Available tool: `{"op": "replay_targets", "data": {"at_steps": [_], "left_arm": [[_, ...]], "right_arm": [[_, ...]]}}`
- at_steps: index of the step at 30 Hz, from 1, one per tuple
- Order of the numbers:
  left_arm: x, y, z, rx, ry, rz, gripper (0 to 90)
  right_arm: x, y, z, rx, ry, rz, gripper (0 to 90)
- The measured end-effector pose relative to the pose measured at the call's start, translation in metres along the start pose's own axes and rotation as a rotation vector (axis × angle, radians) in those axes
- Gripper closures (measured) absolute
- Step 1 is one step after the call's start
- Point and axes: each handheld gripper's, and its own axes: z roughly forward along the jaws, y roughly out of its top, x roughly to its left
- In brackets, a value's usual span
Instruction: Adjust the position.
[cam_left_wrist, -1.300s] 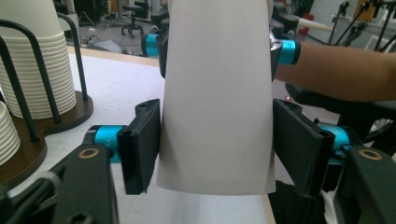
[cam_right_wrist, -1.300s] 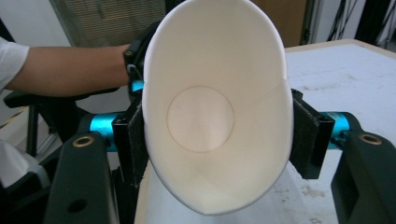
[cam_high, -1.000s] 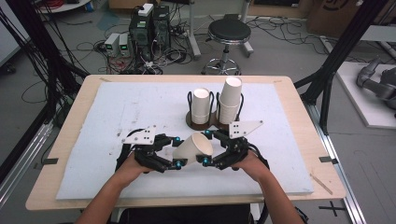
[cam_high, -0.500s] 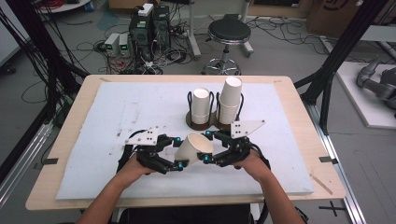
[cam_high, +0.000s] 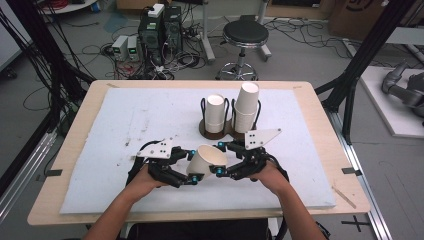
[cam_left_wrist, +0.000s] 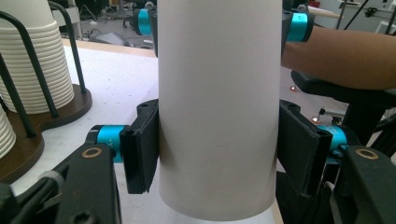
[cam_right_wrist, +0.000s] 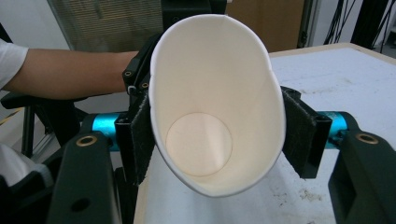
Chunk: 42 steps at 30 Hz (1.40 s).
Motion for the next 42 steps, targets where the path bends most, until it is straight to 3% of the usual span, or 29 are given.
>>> {"op": "replay_targets", "data": {"at_steps": [6, 9, 19, 27, 30, 36, 40, 42], "left_arm": [[0.0002, 0.0020, -0.0036, -0.043, -0.002, -0.008, 36.1], [0.0009, 0.0010, -0.0039, -0.044, 0.001, -0.010, 36.1], [-0.0005, -0.0008, 0.0021, 0.015, 0.045, -0.010, 28.3], [-0.0007, -0.0013, 0.0025, 0.028, 0.023, 0.012, 36.4], [-0.0010, -0.0010, 0.0024, 0.016, 0.017, 0.010, 36.6], [-0.0014, 0.0010, -0.0001, -0.024, 0.009, 0.012, 36.0], [-0.0011, 0.0009, -0.0004, -0.030, 0.008, 0.007, 35.9], [-0.0016, 0.0006, 0.0008, -0.032, 0.006, 0.004, 35.8]], "right_arm": [[0.0009, -0.0005, 0.0006, -0.051, -0.027, 0.029, 23.9], [0.0003, -0.0004, -0.0012, -0.063, -0.017, 0.007, 32.9], [0.0005, 0.0004, -0.0014, -0.025, -0.027, -0.006, 35.3], [0.0011, 0.0012, 0.0011, -0.005, -0.022, -0.015, 37.0], [0.0018, 0.0016, 0.0013, -0.011, -0.016, -0.016, 36.4], [0.0024, 0.0010, 0.0016, -0.049, -0.024, 0.014, 26.6], [0.0020, -0.0001, 0.0022, -0.063, -0.008, 0.026, 32.6], [0.0028, 0.0002, 0.0027, -0.064, 0.002, 0.008, 35.1]]}}
